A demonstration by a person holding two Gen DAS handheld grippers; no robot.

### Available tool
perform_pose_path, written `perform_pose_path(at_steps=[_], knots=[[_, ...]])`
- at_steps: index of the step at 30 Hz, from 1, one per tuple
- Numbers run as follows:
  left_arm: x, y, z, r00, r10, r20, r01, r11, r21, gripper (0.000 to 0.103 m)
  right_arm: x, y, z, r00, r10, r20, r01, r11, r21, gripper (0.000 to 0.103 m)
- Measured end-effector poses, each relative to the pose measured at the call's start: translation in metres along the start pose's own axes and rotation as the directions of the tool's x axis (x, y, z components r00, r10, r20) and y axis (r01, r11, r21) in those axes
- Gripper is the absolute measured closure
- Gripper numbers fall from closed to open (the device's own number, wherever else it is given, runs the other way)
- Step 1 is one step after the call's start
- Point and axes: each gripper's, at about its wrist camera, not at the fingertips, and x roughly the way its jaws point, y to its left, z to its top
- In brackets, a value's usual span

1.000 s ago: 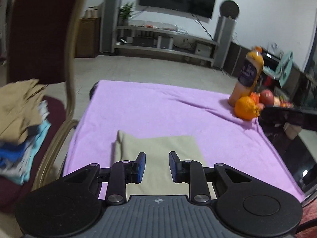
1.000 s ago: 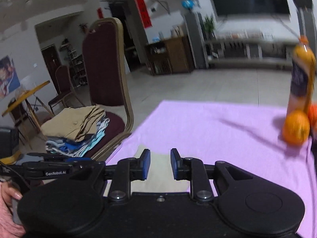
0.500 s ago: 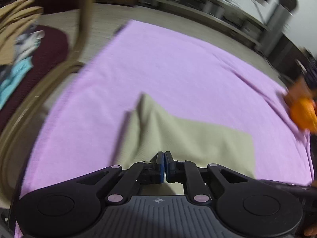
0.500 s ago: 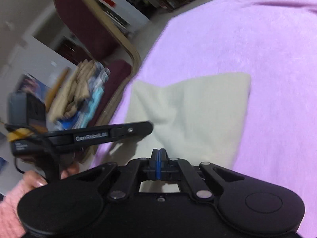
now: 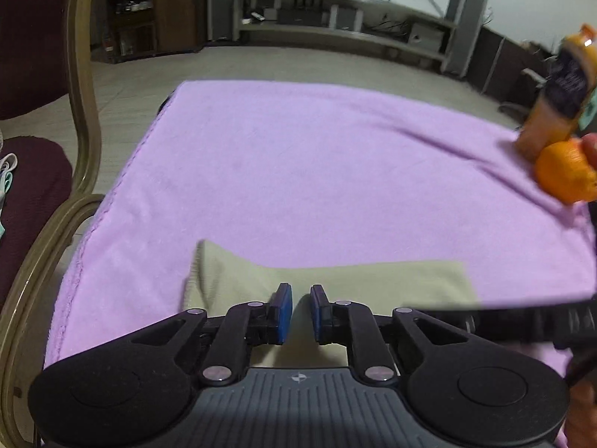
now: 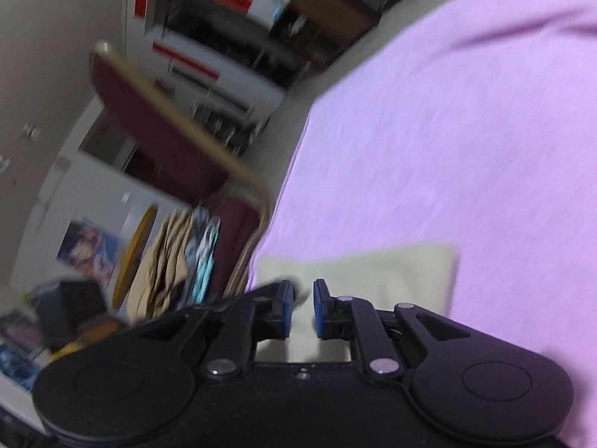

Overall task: Fold clothes
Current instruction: 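Open the right gripper and lift both grippers off the bundle, then bring both grippers to the edge of the folded beige bundle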

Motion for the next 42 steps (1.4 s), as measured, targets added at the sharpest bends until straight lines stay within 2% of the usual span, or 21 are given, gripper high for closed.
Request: perform_pose_path(at_steps=[2,5,7,10,11,13,15,17,18,20,22,24,27,28,30,33,34,36,38,40,42], knots=[[0.010,0.005,0.000,0.999,0.045,0.029,-0.045,0.999,-0.007,0.084,0.008,-0.009,-0.004,0.998,-0.056,-0.029,0.056,0.998,-0.011,0.103],[0.013,0.018,0.003,0.985,0.168,0.038,-0.165,0.984,-0.068,0.088,0.002,-0.024,-0.002,0.999,-0.030,0.035,0.028,0.998,0.052,0.103],[0.015,0.028,0.006,0.968,0.249,0.040,-0.244,0.964,-0.108,0.088,-0.008,-0.032,0.000,0.991,-0.062,0.115,0.055,0.997,0.062,0.103],[0.018,0.042,0.009,0.929,0.367,0.036,-0.357,0.919,-0.169,0.087,-0.032,-0.060,0.002,0.967,-0.088,0.241,0.049,0.985,0.163,0.103],[0.019,0.047,0.010,0.914,0.404,0.031,-0.391,0.900,-0.191,0.088,-0.041,-0.066,0.003,0.950,-0.141,0.279,0.085,0.976,0.202,0.103],[0.007,0.064,0.013,0.906,0.422,-0.009,-0.408,0.871,-0.274,0.088,-0.059,-0.068,0.006,0.924,-0.232,0.304,0.155,0.954,0.255,0.103],[-0.014,0.075,0.015,0.913,0.408,-0.032,-0.394,0.855,-0.336,0.088,-0.077,-0.065,0.007,0.903,-0.293,0.315,0.198,0.933,0.300,0.098],[-0.045,0.073,0.015,0.935,0.354,-0.008,-0.332,0.869,-0.368,0.087,-0.093,-0.055,0.005,0.894,-0.317,0.318,0.205,0.918,0.338,0.096],[-0.062,0.069,0.014,0.946,0.324,0.011,-0.297,0.881,-0.368,0.086,-0.099,-0.044,0.003,0.894,-0.318,0.316,0.209,0.919,0.334,0.096],[-0.095,0.063,0.009,0.964,0.260,0.052,-0.228,0.911,-0.343,0.070,-0.109,-0.020,-0.002,0.899,-0.312,0.308,0.216,0.926,0.310,0.095],[-0.125,0.057,-0.004,0.973,0.206,0.104,-0.166,0.938,-0.303,0.068,-0.118,0.013,-0.011,0.906,-0.308,0.291,0.240,0.939,0.247,0.092],[-0.148,0.052,-0.024,0.977,0.178,0.115,-0.145,0.958,-0.245,0.068,-0.127,0.047,-0.024,0.914,-0.298,0.276,0.257,0.950,0.176,0.089],[-0.166,0.048,-0.060,0.985,0.145,0.092,-0.125,0.973,-0.193,0.068,-0.151,0.079,-0.057,0.928,-0.258,0.268,0.238,0.966,0.102,0.073],[-0.166,0.048,-0.070,0.991,0.118,0.066,-0.103,0.975,-0.195,0.069,-0.155,0.085,-0.069,0.933,-0.252,0.255,0.237,0.967,0.091,0.070],[-0.166,0.048,-0.091,0.998,0.064,0.014,-0.060,0.978,-0.198,0.070,-0.149,0.089,-0.088,0.944,-0.263,0.199,0.250,0.964,0.089,0.070],[-0.155,0.034,-0.106,0.998,0.046,-0.044,-0.051,0.989,-0.137,0.076,-0.130,0.092,-0.110,0.945,-0.300,0.131,0.297,0.954,0.048,0.070],[-0.151,0.030,-0.111,0.997,0.042,-0.060,-0.048,0.992,-0.115,0.079,-0.121,0.092,-0.116,0.941,-0.317,0.114,0.317,0.948,0.024,0.071],[-0.145,0.018,-0.111,0.998,0.054,-0.037,-0.056,0.997,-0.050,0.079,-0.104,0.094,-0.128,0.932,-0.352,0.082,0.355,0.934,-0.026,0.078],[-0.140,0.010,-0.109,0.999,0.050,-0.004,-0.050,0.999,-0.006,0.079,-0.091,0.099,-0.137,0.916,-0.386,0.110,0.398,0.910,-0.118,0.081],[-0.128,0.003,-0.107,0.999,0.045,-0.017,-0.044,0.999,0.022,0.079,-0.079,0.104,-0.144,0.901,-0.410,0.146,0.433,0.873,-0.223,0.083],[-0.121,-0.004,-0.110,0.996,0.077,-0.032,-0.075,0.995,0.068,0.076,-0.069,0.110,-0.153,0.880,-0.447,0.159,0.474,0.817,-0.329,0.083]])
